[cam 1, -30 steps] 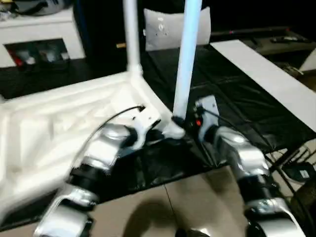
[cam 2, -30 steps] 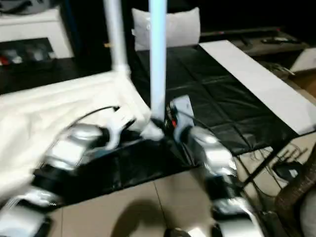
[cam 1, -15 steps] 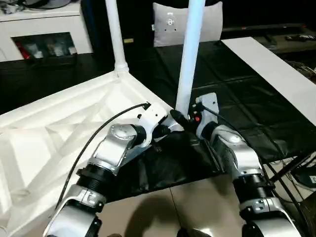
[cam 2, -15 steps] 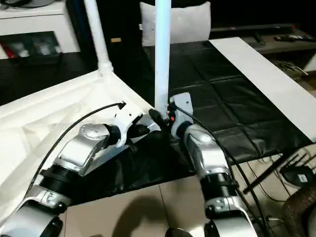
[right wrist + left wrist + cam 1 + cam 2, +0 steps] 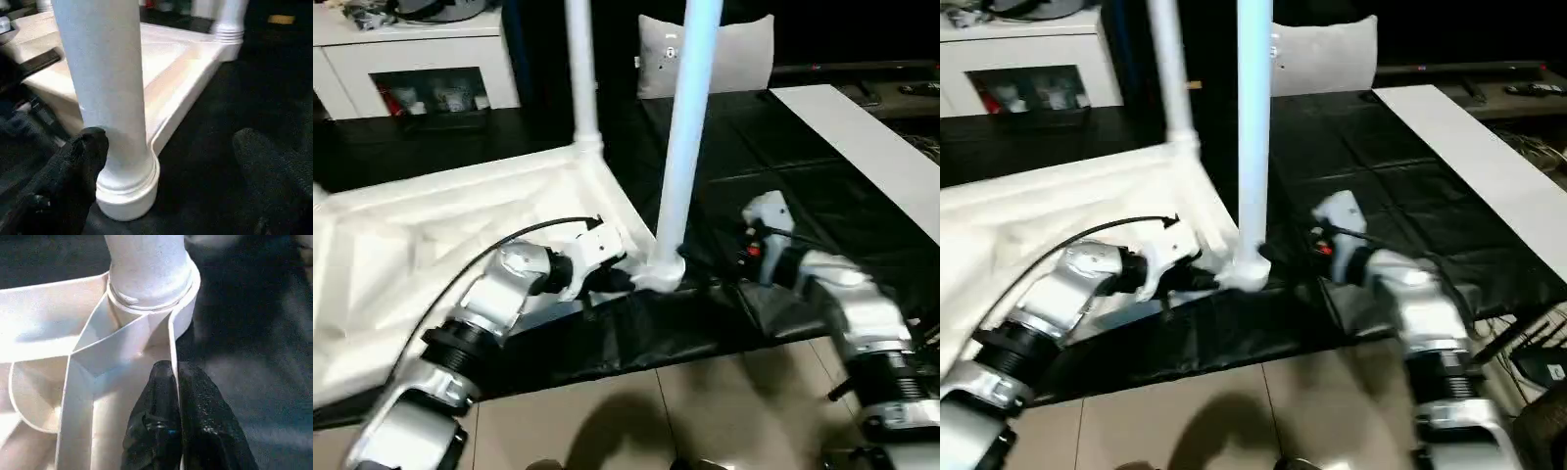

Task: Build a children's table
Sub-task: Rotate leg to tighten

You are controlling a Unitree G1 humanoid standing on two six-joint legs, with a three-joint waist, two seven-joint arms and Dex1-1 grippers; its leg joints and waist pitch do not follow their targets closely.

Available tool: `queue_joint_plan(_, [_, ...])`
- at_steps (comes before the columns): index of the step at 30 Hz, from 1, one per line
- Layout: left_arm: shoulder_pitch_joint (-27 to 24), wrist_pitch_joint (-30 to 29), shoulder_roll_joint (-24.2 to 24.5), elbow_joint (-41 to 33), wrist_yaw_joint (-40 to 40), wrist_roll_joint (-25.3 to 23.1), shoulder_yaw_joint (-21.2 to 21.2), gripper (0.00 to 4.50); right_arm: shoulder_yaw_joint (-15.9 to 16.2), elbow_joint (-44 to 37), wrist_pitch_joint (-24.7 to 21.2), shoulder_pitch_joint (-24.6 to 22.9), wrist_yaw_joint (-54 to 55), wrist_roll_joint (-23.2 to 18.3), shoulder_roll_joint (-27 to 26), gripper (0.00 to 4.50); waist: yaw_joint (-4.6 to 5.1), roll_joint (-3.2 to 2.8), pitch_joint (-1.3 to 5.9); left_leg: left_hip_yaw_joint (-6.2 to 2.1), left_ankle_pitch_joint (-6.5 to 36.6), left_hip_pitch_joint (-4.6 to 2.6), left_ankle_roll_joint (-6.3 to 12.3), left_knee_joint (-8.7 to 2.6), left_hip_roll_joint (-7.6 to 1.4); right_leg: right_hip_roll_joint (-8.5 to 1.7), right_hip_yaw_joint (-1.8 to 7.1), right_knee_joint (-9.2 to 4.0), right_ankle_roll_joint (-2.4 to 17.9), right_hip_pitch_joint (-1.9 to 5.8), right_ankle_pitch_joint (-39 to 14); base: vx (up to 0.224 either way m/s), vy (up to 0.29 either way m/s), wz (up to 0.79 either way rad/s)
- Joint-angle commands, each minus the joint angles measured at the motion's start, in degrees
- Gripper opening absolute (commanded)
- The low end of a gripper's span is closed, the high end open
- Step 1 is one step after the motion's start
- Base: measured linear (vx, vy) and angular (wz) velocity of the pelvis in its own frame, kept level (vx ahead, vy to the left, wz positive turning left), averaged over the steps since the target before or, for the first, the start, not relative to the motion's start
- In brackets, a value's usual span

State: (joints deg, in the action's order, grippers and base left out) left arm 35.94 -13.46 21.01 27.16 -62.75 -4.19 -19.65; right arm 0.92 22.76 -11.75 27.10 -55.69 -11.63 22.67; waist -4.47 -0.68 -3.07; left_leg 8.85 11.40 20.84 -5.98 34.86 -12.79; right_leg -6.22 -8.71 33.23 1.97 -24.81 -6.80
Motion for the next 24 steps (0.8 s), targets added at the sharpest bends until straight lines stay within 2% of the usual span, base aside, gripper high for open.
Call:
queue_joint_plan(1, [1.51, 3.01, 0.97, 0.57, -3.78, -0.88, -2.5, 0.0, 1.72, -1.79, -0.14, -0.61, -3.22, -0.77, 1.11, 4.43, 0.0, 0.32, 4.61, 0.92, 9.26, -0.05, 5.13, -3.78, 0.2, -1.82, 2.73, -4.07, 6.96, 4.71, -20.97, 0.0, 0.0, 0.0])
queue_joint_plan(2, [1.61, 6.72, 2.34, 0.68, -8.05, -0.47, -3.8, 0.0, 3.65, -3.67, -0.77, -1.64, -7.9, -1.71, 2.6, 4.43, -0.34, 0.37, 4.61, 0.94, 9.27, -0.01, 5.15, -3.78, 0.21, -1.9, 2.73, -4.21, 6.51, 4.77, -21.69, 0.0, 0.0, 0.0])
queue_joint_plan(3, [1.61, 7.9, 2.78, 0.58, -9.65, -0.24, -4.23, 0.0, 4.39, -4.41, -1.18, -2.04, -9.74, -2.13, 3.12, 4.43, -0.47, 0.43, 4.76, 0.92, 9.05, 0.02, 5.05, -3.76, 0.1, -1.96, 2.81, -3.94, 6.37, 4.9, -21.22, 0.0, 0.0, 0.0])
queue_joint_plan(5, [1.89, 9.02, 3.02, 0.88, -11.69, -0.18, -4.79, 0.0, 5.53, -5.44, -2.22, -2.57, -13.6, -2.99, 3.98, 4.43, -0.73, 0.4, 4.75, 0.95, 8.76, 0.04, 5.31, -3.8, -0.09, -1.94, 2.84, -3.81, 6.72, 4.77, -20.55, 0.0, 0.0, 0.0])
queue_joint_plan(8, [2.39, 11.08, 3.0, 1.61, -13.18, -0.55, -5.77, 0.0, 6.82, -5.48, -3.11, -2.51, -16.91, -3.53, 4.32, 4.17, -1.11, 0.39, 4.69, 1.0, 9.09, -0.11, 4.69, -3.81, -0.21, -1.95, 2.86, -3.79, 7.16, 4.52, -21.0, 0.0, 0.0, 0.0])
queue_joint_plan(16, [3.24, 14.42, 2.3, 3.15, -16.2, -0.19, -6.66, 0.0, 9.01, -2.5, -3.92, -0.36, -20.46, -3.61, 4.36, 3.51, -1.69, 0.6, 4.74, 1.02, 8.94, -0.01, 3.85, -3.79, -0.11, -2.12, 2.87, -3.97, 6.13, 4.63, -22.94, 0.0, 0.0, 0.0])
queue_joint_plan(17, [3.45, 15.01, 2.2, 3.8, -16.2, -0.3, -6.65, 0.0, 9.22, -2.38, -4.55, -0.04, -21.47, -3.72, 4.31, 3.31, -1.77, 0.64, 4.8, 1.0, 8.53, 0.08, 3.88, -3.76, -0.1, -2.05, 2.85, -3.89, 6.2, 4.65, -22.54, 0.0, 0.0, 0.0])
queue_joint_plan(20, [3.56, 15.43, 2.24, 4.3, -16.22, -0.39, -6.69, 0.0, 9.4, -2.15, -4.9, 0.27, -22.2, -3.68, 4.24, 3.18, -1.79, 0.63, 4.8, 0.96, 8.24, 0.14, 3.88, -3.79, -0.13, -2.0, 2.8, -3.77, 6.12, 4.68, -22.07, 0.0, 0.0, 0.0])
queue_joint_plan(22, [3.61, 15.81, 2.34, 4.72, -16.36, -0.41, -6.71, 0.0, 9.49, -1.78, -4.99, 0.55, -22.53, -3.61, 4.15, 2.83, -1.8, 0.78, 4.8, 1.01, 8.41, 0.12, 3.83, -3.74, -0.08, -2.04, 2.78, -3.86, 5.86, 4.66, -22.65, 0.0, 0.0, 0.0])
queue_joint_plan(24, [3.61, 16.04, 2.4, 4.96, -16.48, -0.43, -6.69, 0.0, 9.58, -1.5, -5.03, 0.77, -22.67, -3.69, 4.1, 2.8, -1.84, 0.67, 4.77, 1.0, 8.4, 0.07, 3.74, -3.78, -0.12, -2.08, 2.79, -3.97, 5.73, 4.6, -23.08, 0.0, 0.0, 0.0])
